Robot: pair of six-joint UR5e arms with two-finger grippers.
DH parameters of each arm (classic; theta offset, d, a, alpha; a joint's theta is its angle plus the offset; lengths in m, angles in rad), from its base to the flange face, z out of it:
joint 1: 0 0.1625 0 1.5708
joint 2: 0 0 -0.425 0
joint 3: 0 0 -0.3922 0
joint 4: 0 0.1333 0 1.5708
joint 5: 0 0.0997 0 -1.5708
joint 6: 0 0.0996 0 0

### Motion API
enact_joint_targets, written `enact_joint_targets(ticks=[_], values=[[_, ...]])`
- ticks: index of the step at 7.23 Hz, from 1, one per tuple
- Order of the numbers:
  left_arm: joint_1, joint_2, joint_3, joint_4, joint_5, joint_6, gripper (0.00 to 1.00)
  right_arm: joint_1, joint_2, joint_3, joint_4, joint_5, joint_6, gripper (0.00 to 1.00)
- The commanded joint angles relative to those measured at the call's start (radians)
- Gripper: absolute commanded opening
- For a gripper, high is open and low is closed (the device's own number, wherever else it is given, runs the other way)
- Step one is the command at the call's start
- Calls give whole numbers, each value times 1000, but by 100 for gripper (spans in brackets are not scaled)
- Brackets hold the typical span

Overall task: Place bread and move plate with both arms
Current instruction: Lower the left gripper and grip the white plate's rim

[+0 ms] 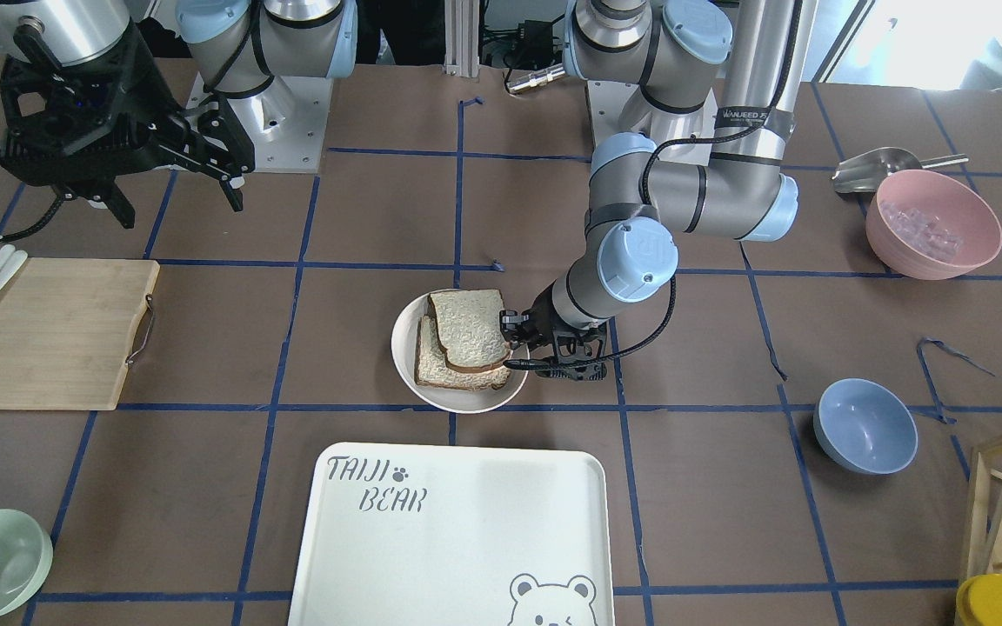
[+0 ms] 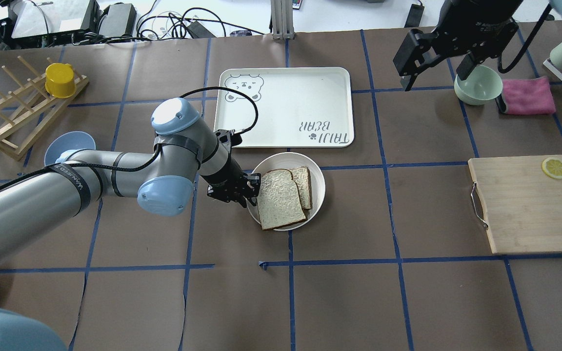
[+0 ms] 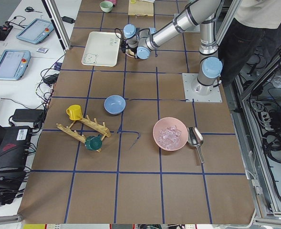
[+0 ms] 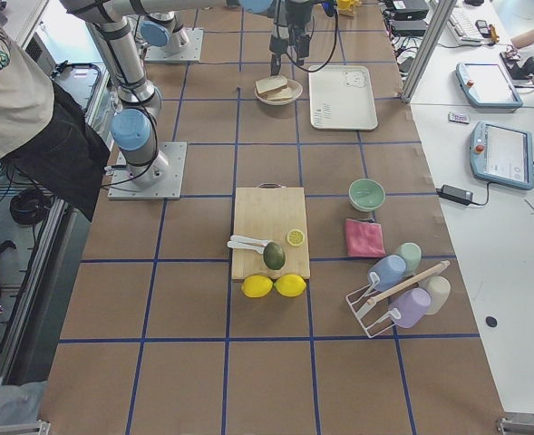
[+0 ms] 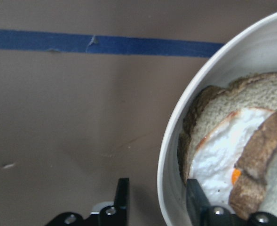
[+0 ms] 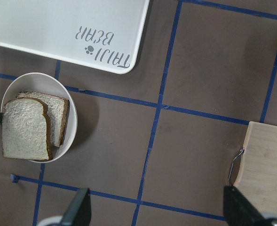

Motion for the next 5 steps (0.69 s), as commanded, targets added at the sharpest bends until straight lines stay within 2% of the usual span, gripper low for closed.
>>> enact_joint_targets(ticks=[1, 4, 5], values=[[3, 2, 3, 0, 0, 5, 0, -1, 0, 1, -1, 2, 0, 100], [20, 12, 10, 3, -3, 2, 0, 0, 0, 1, -13, 3, 3, 100], [40, 13, 8, 0, -52, -3, 0, 0, 0, 1, -14, 2, 2, 100]])
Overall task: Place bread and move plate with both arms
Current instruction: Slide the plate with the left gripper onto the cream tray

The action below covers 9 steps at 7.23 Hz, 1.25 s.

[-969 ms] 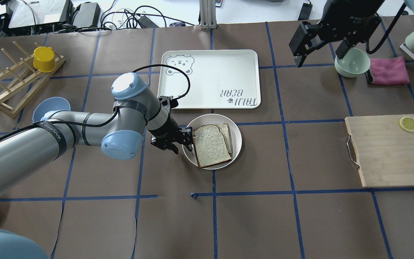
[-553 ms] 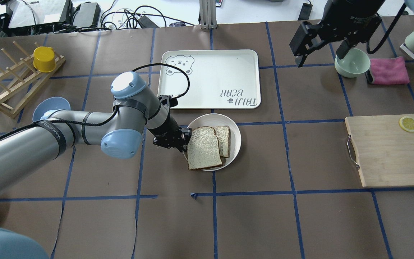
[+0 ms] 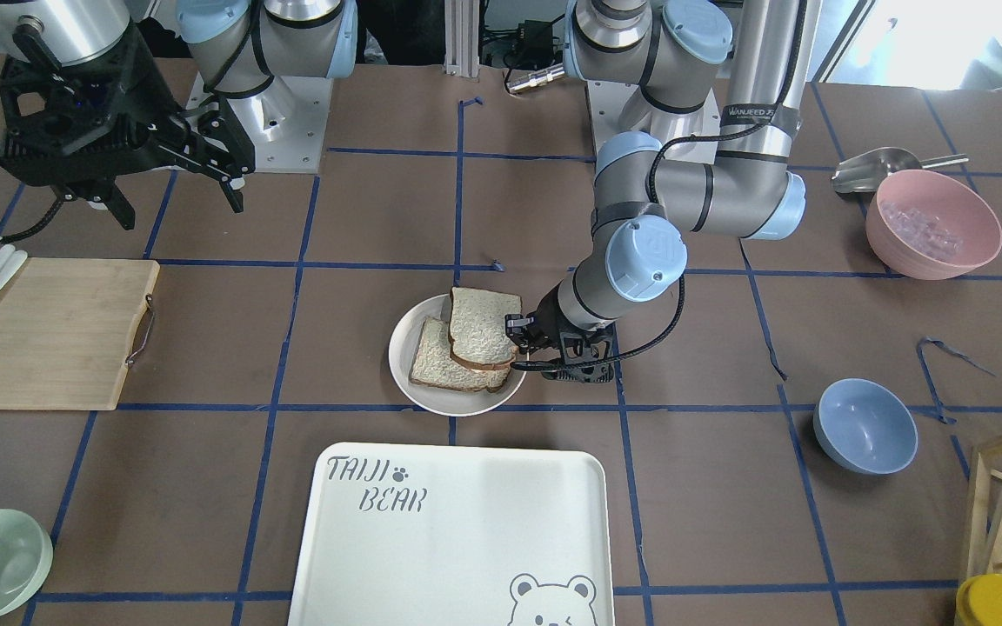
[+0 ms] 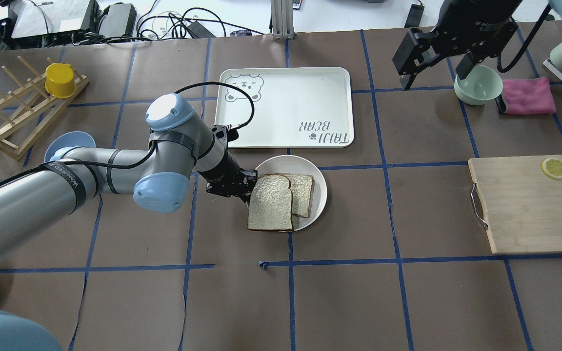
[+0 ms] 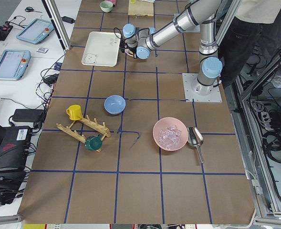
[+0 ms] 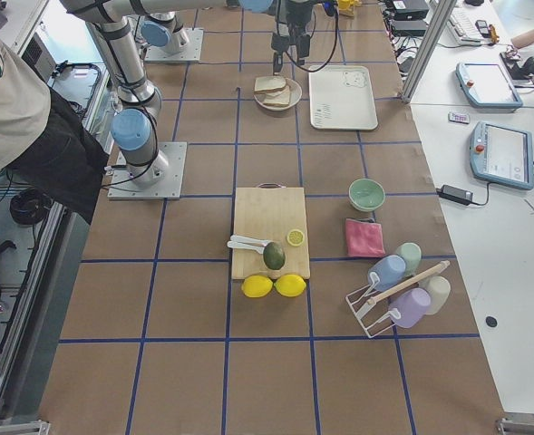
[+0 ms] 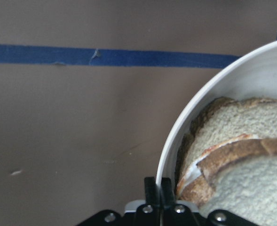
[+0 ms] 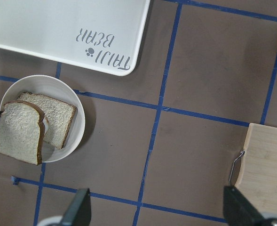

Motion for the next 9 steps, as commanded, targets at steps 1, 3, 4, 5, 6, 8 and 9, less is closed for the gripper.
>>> enact_joint_targets(ticks=[1, 3, 4, 5, 6, 8, 9], values=[[26, 3, 1, -12, -59, -11, 0, 0, 0, 0, -7, 1, 1, 100], [28, 3, 11, -12, -71, -107, 0, 0, 0, 0, -9, 1, 1, 100], [29, 6, 22, -17, -89, -133, 0, 0, 0, 0, -9, -1, 0, 100], [28, 6, 46, -17, -91, -174, 0, 0, 0, 0, -9, -2, -2, 100], [29, -6, 101, -25, -85, -220, 0, 0, 0, 0, -9, -3, -2, 100], [31, -51, 279, -127, -76, -256, 0, 0, 0, 0, -9, -1, -2, 100], [32, -101, 363, -135, -74, -258, 0, 0, 0, 0, -9, -1, -2, 100]])
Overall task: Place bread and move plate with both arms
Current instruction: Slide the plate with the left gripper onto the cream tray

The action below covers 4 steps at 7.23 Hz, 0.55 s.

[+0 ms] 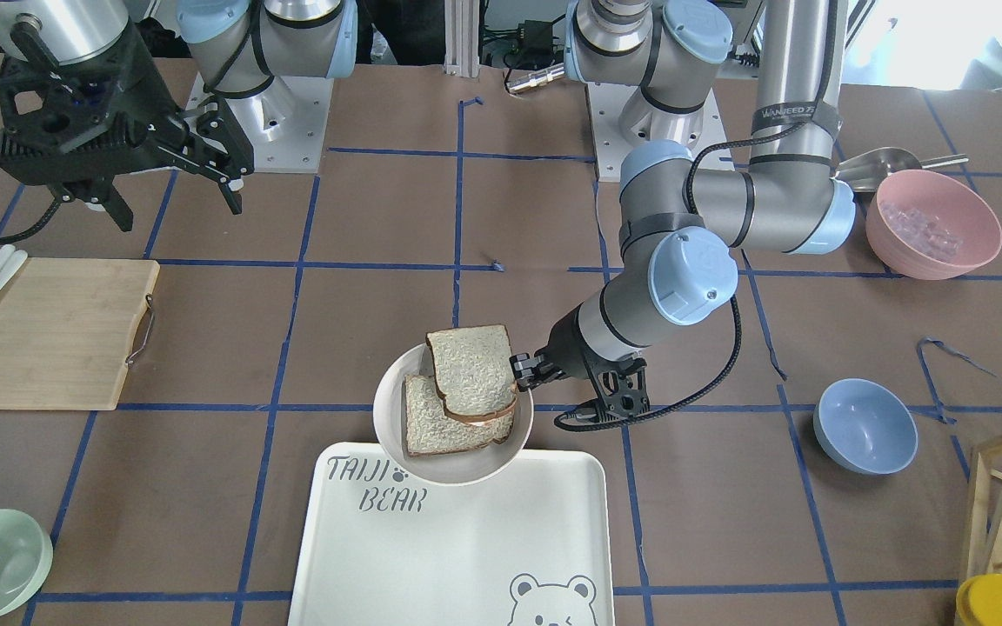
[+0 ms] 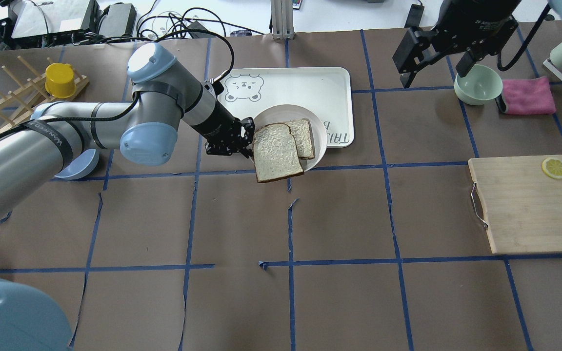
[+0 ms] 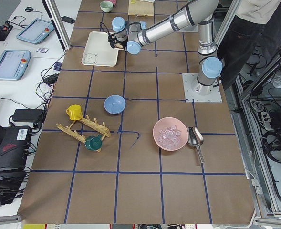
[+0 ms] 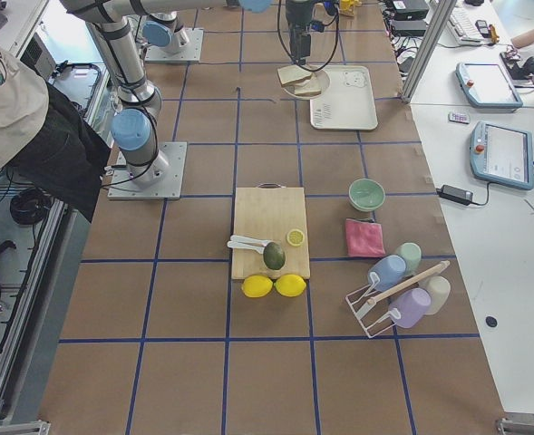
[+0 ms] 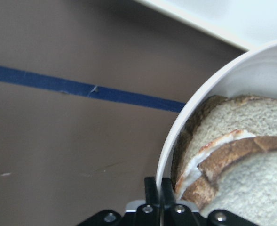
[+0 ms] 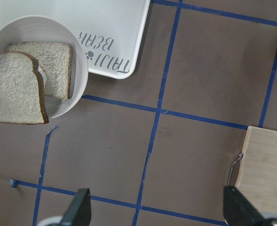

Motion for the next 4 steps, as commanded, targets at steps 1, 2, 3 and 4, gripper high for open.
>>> enact_joint_targets(ticks=[1, 2, 3, 4], values=[[6, -114, 181, -29, 1, -10, 0, 0, 0, 0, 0, 0, 1, 100], [6, -179, 255, -29, 3, -14, 0, 0, 0, 0, 0, 0, 2, 100], [6, -231, 324, -29, 11, -30, 0, 0, 0, 2, 2, 0, 2, 100], [8, -283, 381, -29, 33, -31, 0, 0, 0, 2, 0, 0, 2, 100]])
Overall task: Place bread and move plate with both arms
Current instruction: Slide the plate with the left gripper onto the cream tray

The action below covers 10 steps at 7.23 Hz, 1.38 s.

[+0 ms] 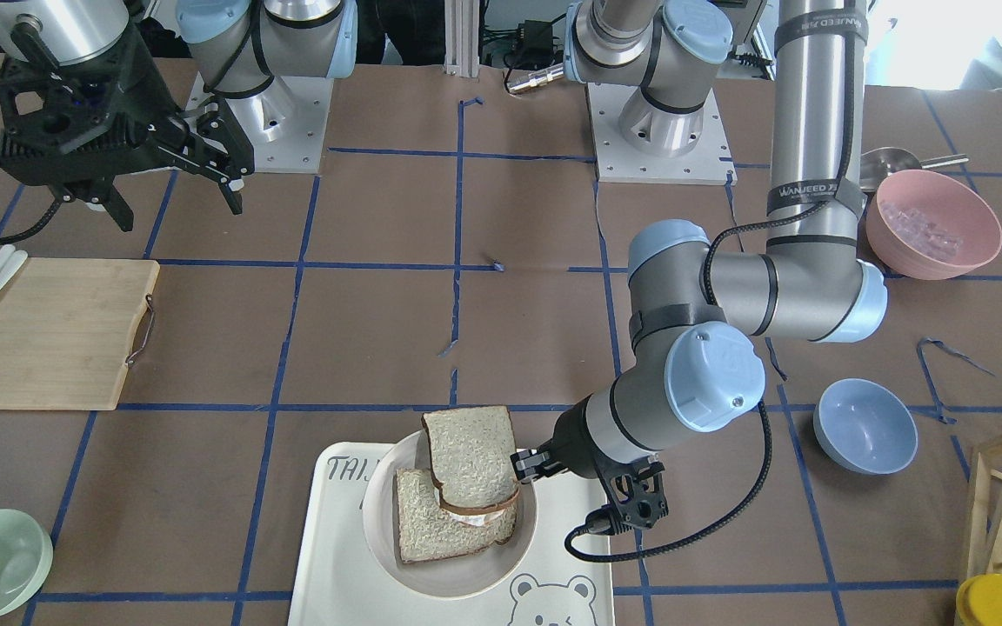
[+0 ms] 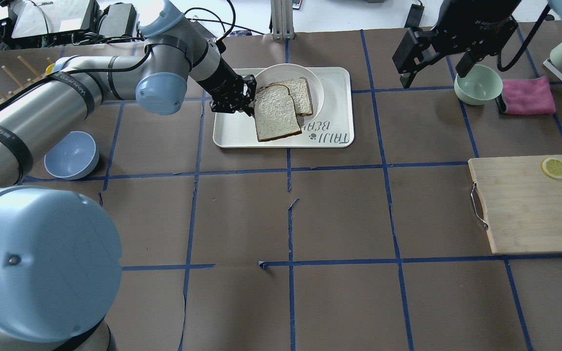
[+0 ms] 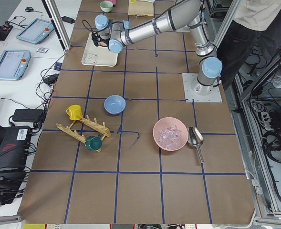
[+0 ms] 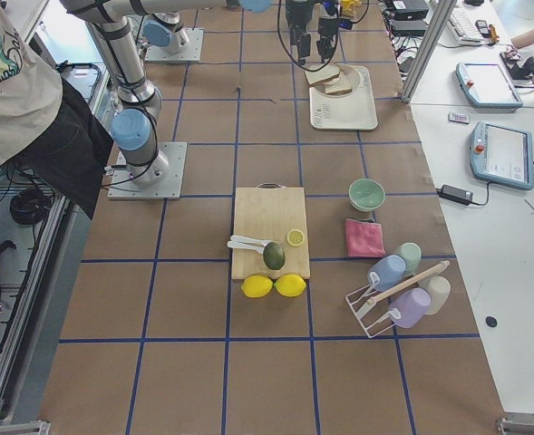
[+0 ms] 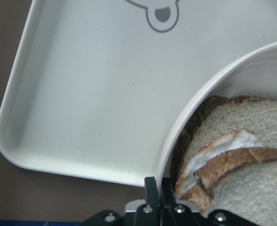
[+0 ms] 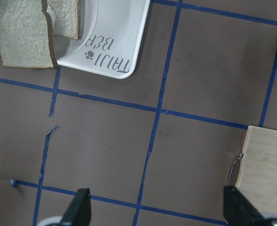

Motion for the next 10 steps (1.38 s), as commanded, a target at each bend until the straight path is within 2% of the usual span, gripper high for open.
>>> enact_joint_targets(ticks=[1, 3, 6, 7, 8, 9, 10], values=[[1, -104, 114, 0, 23, -7, 0, 0, 0, 1, 1, 0, 0, 100], [14, -153, 144, 1, 32, -5, 0, 0, 0, 1, 1, 0, 2, 100], [15, -165, 135, 10, 32, -4, 0, 0, 0, 1, 1, 0, 2, 100], [14, -159, 122, 12, 49, 0, 62, 0, 0, 1, 2, 2, 2, 100], [12, -145, 110, 12, 107, 10, 77, 0, 0, 2, 2, 0, 2, 100], [12, -133, 98, 9, 110, 10, 100, 0, 0, 2, 2, 0, 2, 100], [12, -118, 96, 0, 112, 19, 100, 0, 2, 2, 2, 2, 2, 100]])
